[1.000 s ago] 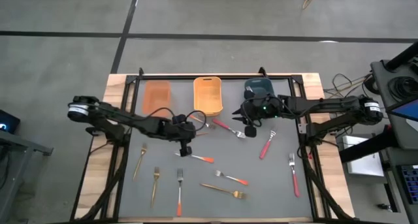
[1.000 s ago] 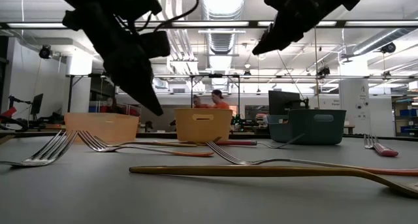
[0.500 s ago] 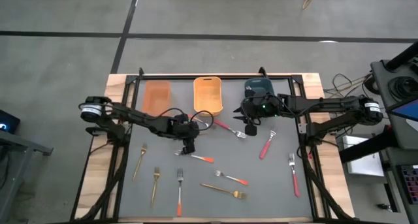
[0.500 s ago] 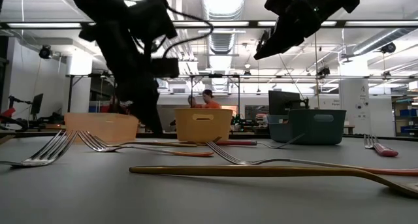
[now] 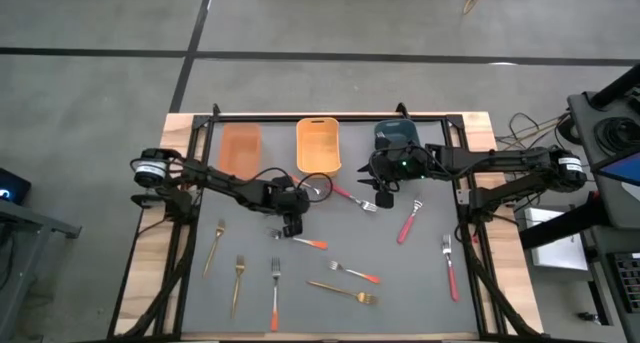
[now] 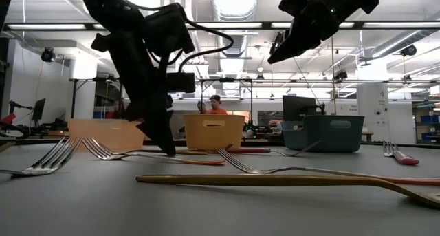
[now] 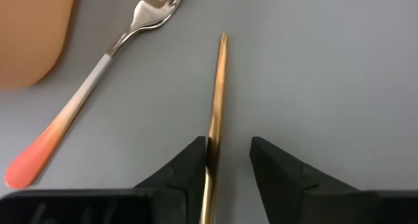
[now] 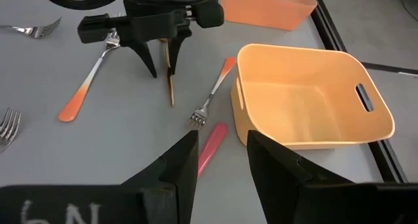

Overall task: Sort silverware by color (type)
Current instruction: Put the gold fork into the orange bin

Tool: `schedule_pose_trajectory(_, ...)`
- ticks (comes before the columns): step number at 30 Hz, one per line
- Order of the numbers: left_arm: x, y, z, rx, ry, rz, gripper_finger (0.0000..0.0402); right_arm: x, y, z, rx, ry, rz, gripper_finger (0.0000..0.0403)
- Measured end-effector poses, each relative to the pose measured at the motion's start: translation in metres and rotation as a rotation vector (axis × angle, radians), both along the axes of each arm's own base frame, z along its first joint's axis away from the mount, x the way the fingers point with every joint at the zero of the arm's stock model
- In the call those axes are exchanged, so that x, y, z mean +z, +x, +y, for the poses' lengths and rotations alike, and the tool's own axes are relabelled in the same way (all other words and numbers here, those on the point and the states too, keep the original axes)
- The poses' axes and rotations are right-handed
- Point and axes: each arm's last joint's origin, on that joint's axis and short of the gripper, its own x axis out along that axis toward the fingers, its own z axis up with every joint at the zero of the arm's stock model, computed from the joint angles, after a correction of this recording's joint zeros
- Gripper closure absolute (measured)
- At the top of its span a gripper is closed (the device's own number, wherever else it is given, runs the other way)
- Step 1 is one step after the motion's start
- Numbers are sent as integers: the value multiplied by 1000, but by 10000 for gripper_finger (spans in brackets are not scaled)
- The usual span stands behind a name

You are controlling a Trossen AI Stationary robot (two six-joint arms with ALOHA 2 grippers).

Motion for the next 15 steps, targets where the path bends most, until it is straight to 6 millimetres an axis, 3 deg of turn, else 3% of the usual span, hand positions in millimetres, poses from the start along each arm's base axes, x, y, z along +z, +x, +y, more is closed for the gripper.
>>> schedule_pose_trajectory(9,3,-2,-1,-90,-9,18,388,0,0,0,0,0,0,280)
schedule_pose_trajectory(15,3,-3,-2,-148,-17,40,389,0,0,0,0,0,0,280)
